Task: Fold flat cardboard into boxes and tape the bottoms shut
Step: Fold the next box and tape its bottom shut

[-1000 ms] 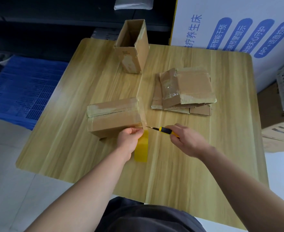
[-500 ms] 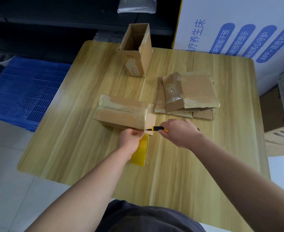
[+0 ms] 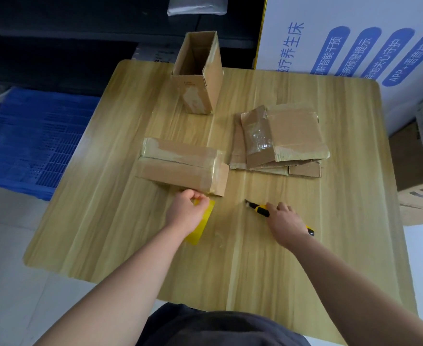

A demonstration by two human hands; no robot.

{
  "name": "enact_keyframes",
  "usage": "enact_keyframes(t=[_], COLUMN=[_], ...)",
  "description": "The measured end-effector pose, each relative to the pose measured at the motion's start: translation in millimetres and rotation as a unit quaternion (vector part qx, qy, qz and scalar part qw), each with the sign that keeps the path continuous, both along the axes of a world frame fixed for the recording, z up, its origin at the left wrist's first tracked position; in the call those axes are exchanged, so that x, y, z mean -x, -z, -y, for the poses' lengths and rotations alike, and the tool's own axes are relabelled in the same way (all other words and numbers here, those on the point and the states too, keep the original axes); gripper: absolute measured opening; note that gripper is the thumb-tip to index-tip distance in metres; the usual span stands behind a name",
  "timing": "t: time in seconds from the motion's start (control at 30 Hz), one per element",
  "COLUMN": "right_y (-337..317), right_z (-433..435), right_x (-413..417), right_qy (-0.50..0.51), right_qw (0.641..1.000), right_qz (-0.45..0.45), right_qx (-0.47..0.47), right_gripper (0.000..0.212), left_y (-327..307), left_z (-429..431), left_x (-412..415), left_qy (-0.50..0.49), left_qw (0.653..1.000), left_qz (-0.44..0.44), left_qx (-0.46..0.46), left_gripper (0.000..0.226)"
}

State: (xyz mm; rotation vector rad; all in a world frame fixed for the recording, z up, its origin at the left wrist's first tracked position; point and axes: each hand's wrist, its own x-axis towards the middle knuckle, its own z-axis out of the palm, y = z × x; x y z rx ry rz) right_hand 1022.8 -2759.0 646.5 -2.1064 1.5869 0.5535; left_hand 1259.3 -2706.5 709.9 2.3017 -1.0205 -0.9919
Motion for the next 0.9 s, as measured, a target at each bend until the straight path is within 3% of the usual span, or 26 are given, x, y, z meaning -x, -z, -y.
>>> enact_keyframes(t=[0.07, 0.13, 0.2, 0.27, 0.43, 0.57, 0.77, 0.9], right_y=[0.4, -11.7, -37.3, -59.7, -62.0, -51.1, -52.8, -56.8], right_z=[2.1, 10.3, 24.1, 41.2, 73.4, 73.7, 74.4, 84.8], right_x=[-4.4, -20.8, -46.3, -71.9, -102.4, -104.0, -110.1, -103.4], right_qy=[0.040, 0.061, 0.011, -0.053, -0.116, -0.114, -0.015, -0.003], right_qw=[0.998, 0.979, 0.936, 0.906, 0.918, 0.930, 0.933, 0.932], right_qz=[0.046, 0.187, 0.324, 0.377, 0.359, 0.330, 0.351, 0.354], right_qx=[-0.008, 0.048, 0.138, 0.182, 0.119, 0.114, 0.083, 0.073], right_gripper=[0.051, 0.055, 0.052, 0.047, 0.042, 0.041, 0.044, 0.044], left_y=[0.3, 0.9, 0.6, 0.3, 0.4, 7.4, 17.7, 21.8], left_z=[2.3, 4.8, 7.7, 10.5, 18.7, 19.4, 14.7, -1.3], left_x=[-2.2, -4.8, -6.3, -7.3, -12.5, -22.2, -29.3, -35.5], left_qy=[0.009, 0.017, 0.024, 0.028, 0.023, 0.026, -0.002, -0.030], left_qw=[1.000, 1.000, 0.999, 0.999, 0.998, 0.992, 0.988, 0.994], left_qz=[0.007, 0.020, 0.029, 0.039, 0.059, 0.105, 0.091, 0.055], left_qx=[0.006, 0.009, 0.013, 0.013, 0.014, -0.069, -0.126, -0.092], left_gripper=[0.016, 0.016, 0.013, 0.011, 0.010, 0.016, 0.016, 0.011])
